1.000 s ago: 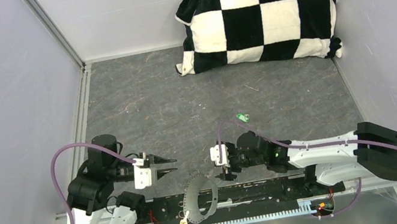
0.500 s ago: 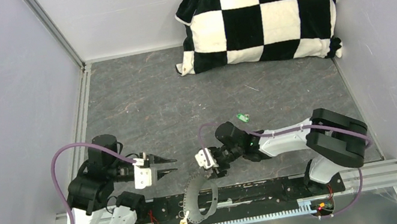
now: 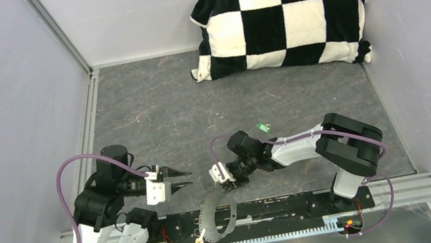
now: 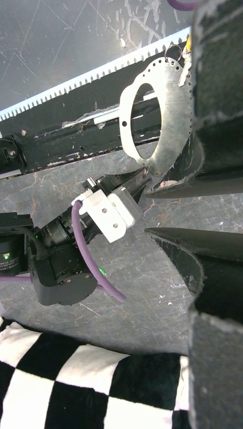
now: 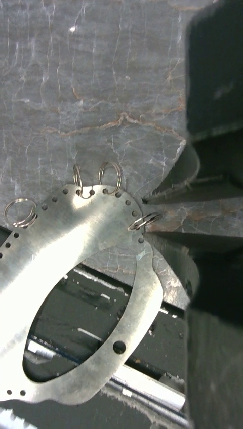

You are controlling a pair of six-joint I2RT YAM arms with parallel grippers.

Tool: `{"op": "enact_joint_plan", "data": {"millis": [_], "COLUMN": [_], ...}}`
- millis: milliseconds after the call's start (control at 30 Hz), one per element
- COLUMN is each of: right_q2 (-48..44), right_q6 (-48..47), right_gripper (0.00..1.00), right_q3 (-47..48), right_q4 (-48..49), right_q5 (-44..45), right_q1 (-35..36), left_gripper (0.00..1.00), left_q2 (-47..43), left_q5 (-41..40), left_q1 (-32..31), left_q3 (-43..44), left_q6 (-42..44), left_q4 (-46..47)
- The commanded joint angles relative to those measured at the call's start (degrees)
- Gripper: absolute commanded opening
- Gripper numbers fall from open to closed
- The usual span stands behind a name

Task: Put the keys on the keyring
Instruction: Pick up the keyring from the center of the board.

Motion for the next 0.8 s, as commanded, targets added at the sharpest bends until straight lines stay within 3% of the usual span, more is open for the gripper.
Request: {"op": "enact_joint_plan", "data": {"millis": [0,133,333,533,767], "right_q2": [2.11,1.24,-4.86,-16.13,-25.53], "right_q6": [-0.96,-0.04,5.02,13.28,21.28], "right_gripper": [0.23,0.01,0.0,0.0,0.0], "right_q3": [2.49,2.48,1.29,0.67,7.51], "right_q4": [-1.26,-1.43,-3.19,-4.4,-9.44], "right_q5": [-0.73,-2.7,-2.8,2.02,9.95], "right_q1": [-0.1,-0.14,-0.1,-0.07,-0.1], "left_gripper": [0.34,0.34,0.34,0.37,0.42], "left_q2": [0.68,0.23,0.43,3.91,9.92], "left_q5": [0.46,-0.46,-1.06,4.01,7.12], "left_q1": [0.14,0.17,0.14,0.14,0.15], "left_q3": [0.27,-0.11,-1.07,-1.64,1.81], "left_q6": [2.89,2.74,2.14,-3.75,-5.1], "left_q4": [0.08,0.12,0.12,0.87,0.87]}}
